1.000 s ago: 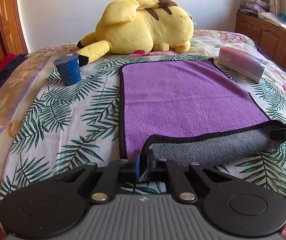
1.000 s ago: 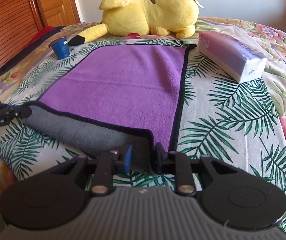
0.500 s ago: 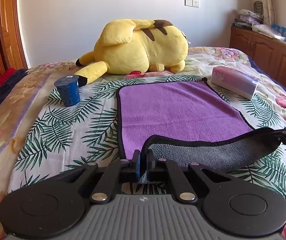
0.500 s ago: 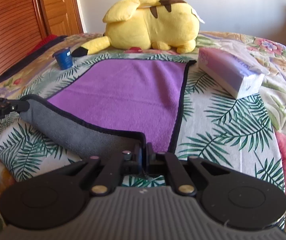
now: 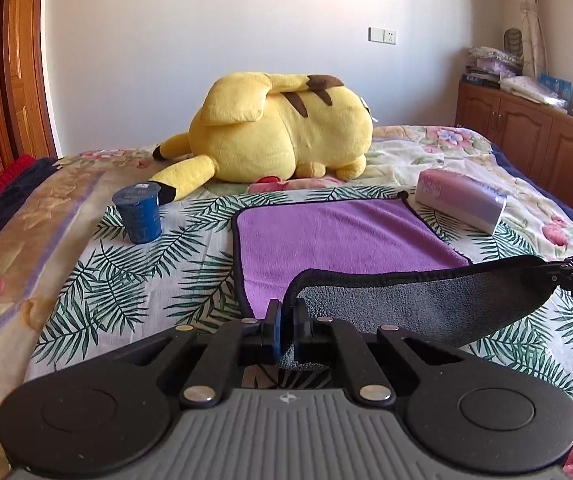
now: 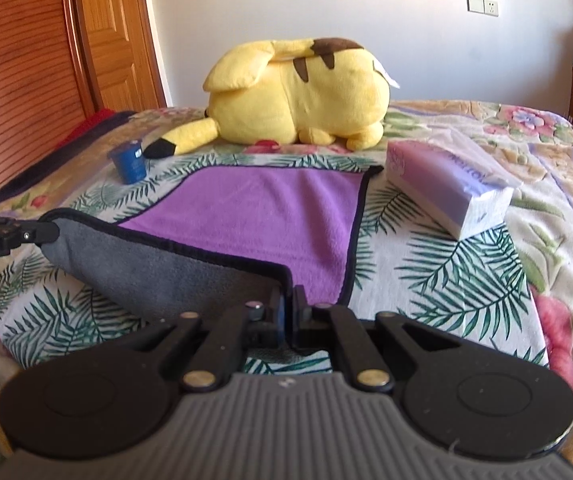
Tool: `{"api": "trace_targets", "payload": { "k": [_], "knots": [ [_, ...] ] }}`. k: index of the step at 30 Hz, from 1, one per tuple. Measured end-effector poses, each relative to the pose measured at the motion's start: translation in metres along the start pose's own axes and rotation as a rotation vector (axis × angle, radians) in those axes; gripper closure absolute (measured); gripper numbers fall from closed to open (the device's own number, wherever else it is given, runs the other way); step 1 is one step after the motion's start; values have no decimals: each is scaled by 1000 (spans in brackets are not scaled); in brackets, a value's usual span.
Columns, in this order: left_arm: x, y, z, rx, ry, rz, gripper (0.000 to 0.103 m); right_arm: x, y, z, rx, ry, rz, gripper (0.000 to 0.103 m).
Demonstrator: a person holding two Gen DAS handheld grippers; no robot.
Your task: Fold towel
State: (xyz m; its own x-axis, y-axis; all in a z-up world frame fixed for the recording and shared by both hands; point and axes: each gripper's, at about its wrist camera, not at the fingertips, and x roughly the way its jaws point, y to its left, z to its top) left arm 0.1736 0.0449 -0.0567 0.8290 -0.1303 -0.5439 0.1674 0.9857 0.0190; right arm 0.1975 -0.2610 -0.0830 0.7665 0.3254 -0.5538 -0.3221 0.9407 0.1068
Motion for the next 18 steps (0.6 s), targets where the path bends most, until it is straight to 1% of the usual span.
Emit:
{"api": "trace_targets", "payload": {
  "k": [18],
  "knots": [
    [-5,1,6,2,-27,-5,103,-3,0,3,-20,-44,-3,99]
  ]
}}
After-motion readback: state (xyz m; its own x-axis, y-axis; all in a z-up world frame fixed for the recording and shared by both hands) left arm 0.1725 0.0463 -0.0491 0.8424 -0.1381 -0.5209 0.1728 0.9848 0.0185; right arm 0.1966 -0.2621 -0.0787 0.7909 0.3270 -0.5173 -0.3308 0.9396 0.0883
